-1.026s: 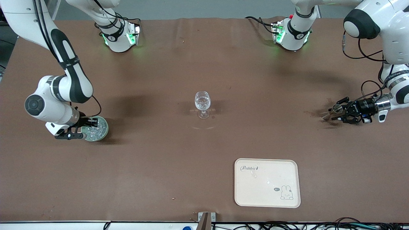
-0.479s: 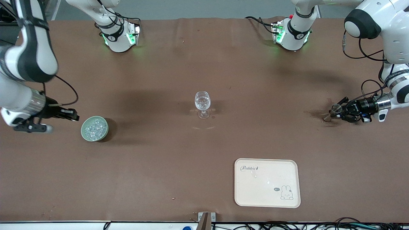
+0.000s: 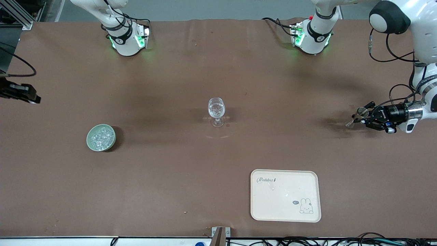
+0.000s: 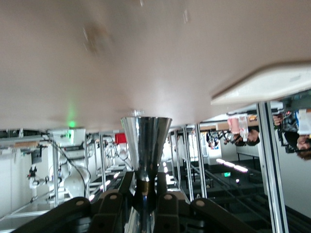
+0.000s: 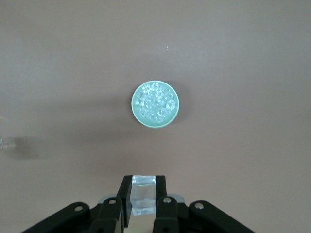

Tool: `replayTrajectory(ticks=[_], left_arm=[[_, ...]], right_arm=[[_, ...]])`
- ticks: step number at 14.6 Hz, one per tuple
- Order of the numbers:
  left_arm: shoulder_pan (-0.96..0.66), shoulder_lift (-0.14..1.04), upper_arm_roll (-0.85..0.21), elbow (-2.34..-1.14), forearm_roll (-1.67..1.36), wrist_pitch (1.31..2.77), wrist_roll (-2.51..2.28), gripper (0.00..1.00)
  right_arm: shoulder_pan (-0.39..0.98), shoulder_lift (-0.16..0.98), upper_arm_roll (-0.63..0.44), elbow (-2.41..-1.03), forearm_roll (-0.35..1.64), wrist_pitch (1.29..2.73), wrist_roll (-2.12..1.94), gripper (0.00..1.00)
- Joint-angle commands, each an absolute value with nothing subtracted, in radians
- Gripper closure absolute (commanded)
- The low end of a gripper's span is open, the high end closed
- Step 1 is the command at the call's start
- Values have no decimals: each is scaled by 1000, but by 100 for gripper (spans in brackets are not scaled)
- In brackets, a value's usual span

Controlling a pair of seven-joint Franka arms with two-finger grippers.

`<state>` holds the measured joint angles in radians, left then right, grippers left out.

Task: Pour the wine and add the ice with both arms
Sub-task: 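Carry the metal jigger over the wine glass with the left gripper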

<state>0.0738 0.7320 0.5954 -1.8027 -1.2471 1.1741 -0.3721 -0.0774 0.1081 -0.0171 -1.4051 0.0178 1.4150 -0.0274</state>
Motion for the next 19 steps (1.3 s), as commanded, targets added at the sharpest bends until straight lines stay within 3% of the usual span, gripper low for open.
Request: replayTrajectory(ticks=[1,5,8,11,16,19], left_arm=[[75,614,523,-1830,-1244,1167,-469,99],[61,468,366,-1845,-1157,1189,-604,99],[63,352,206,-1877,-1126,1288,-728,99],[67,307,16,-1884,-1126,1444,-865,99],[69,302,-305,-1919,-1126,1828,-1034,99],[63,319,-435,-1934,-1126,2020,-1078,99]], right_arm=[[-95,46,-6,-1481,9,1442,-11,100],[-95,48,-3,-1480,14,1450,-9,99],[-92,49,-5,-1483,14,1450,-9,100],[-89,49,-5,-1482,14,1448,-9,100],[-89,49,-5,-1482,14,1434,-9,99],[-89,49,-5,-1482,17,1434,-9,100]])
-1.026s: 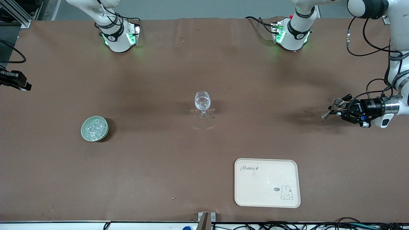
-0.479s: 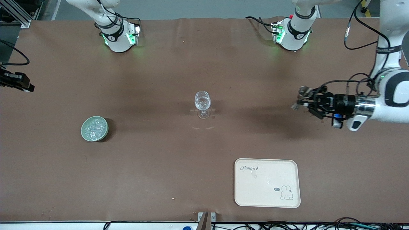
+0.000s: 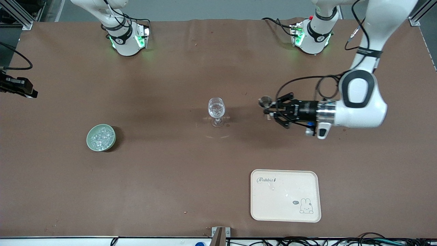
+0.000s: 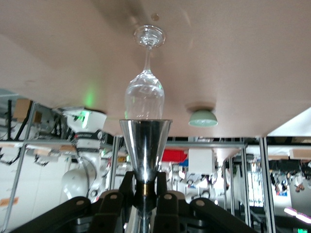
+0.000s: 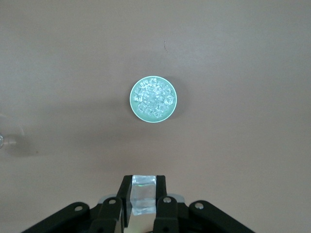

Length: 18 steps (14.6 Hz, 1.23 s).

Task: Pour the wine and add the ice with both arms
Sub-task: 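Carry the metal jigger over the wine glass with the left gripper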

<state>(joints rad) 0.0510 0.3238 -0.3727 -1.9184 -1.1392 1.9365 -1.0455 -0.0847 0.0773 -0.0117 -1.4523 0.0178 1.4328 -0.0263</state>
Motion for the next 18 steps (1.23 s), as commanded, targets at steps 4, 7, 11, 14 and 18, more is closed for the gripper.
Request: replayTrajectory(ticks=[4,7,11,14,18], left_arm=[[46,362,-567,-1942,-1121,2262,-1127,99],[8,367,-589,-1960,-1048,2347,-1138,99],[5,391,-633,-1956,-931,2430,-1212,100],[-3,403,-667,-1951,-829,2488,-1278,100],[-15,411,-669,-1927,-622,2490,-1399,100]], right_arm=[[-89,49,-5,-1483,17,1433,-9,100],[-89,49,-5,-1483,18,1430,-9,100],[-89,49,-5,-1483,17,1428,-9,100],[-89,49,-5,-1483,18,1428,-9,100],[-89,49,-5,-1483,18,1425,-9,100]])
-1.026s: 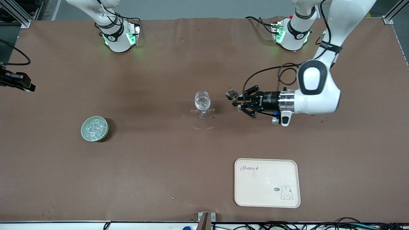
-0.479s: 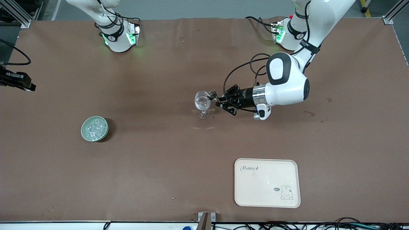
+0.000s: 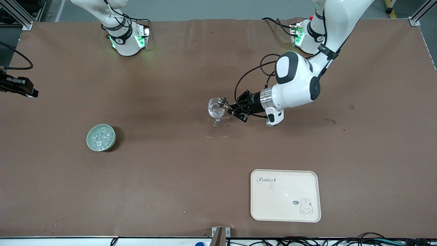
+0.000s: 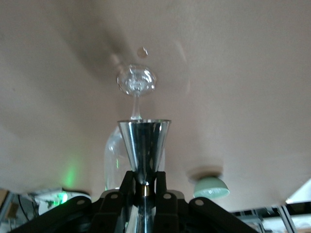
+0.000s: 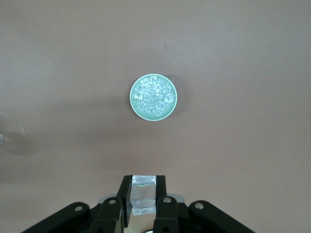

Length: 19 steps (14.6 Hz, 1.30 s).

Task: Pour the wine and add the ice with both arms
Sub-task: 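Carry the metal jigger over the wine glass with the left gripper, then tilt the jigger over the glass rim to pour with the left gripper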

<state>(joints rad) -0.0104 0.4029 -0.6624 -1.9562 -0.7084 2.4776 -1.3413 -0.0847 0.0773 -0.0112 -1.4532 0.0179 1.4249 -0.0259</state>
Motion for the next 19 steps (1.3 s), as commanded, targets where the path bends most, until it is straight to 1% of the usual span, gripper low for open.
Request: replayTrajectory(ticks=[1,7,15,19], left_arm=[[-21,416,-669,-1915,-579,2490,-1437,100],[-21,425,-704,-1881,-296,2490,-1626,100],[-44,407,-713,-1888,-282,2473,-1632,99],[-43,397,-713,-1894,-175,2473,-1647,99]], right_arm=[[-89,49,-5,-1483,18,1424,-9,100],[-89,51,-5,-1485,18,1422,-9,100],[-91,51,-6,-1489,20,1417,-9,100],[-91,51,-6,-1489,21,1419,-9,100]])
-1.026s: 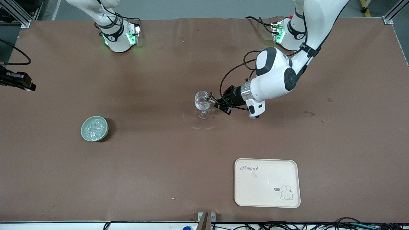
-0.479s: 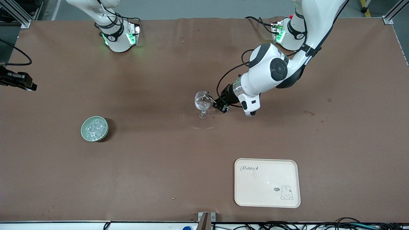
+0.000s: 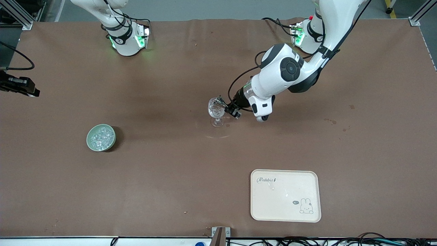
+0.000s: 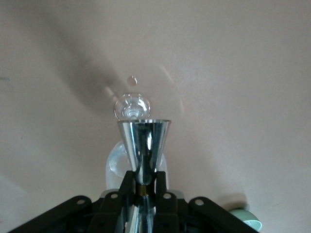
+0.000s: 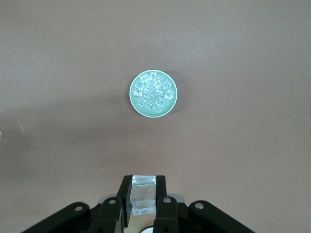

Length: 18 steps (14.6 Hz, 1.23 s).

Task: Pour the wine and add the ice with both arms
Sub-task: 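Tilt the jigger over the glass rim to pour with the left gripper, then move the jigger toward the tray while the right gripper brings ice over glass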

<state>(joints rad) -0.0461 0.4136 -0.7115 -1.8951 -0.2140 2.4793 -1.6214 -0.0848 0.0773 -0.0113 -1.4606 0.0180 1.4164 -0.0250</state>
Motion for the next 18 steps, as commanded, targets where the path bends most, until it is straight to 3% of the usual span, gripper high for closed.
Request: replayTrajectory(ticks=[1,4,9,14,18], left_arm=[[-41,396,-715,-1894,-173,2473,-1651,99],[-25,394,-712,-1898,-216,2471,-1645,100],[-23,341,-654,-1927,-617,2429,-1381,100],[-28,281,-425,-1921,-974,2163,-1106,100],[-26,322,-232,-1873,-1141,2094,-964,99]], right_arm=[[-91,51,-6,-1489,21,1417,-9,100],[-91,51,-6,-1489,21,1419,-9,100],[-71,52,-5,-1489,23,1417,9,100],[34,52,37,-1485,55,1394,205,100],[84,80,204,-1483,58,1457,433,100]])
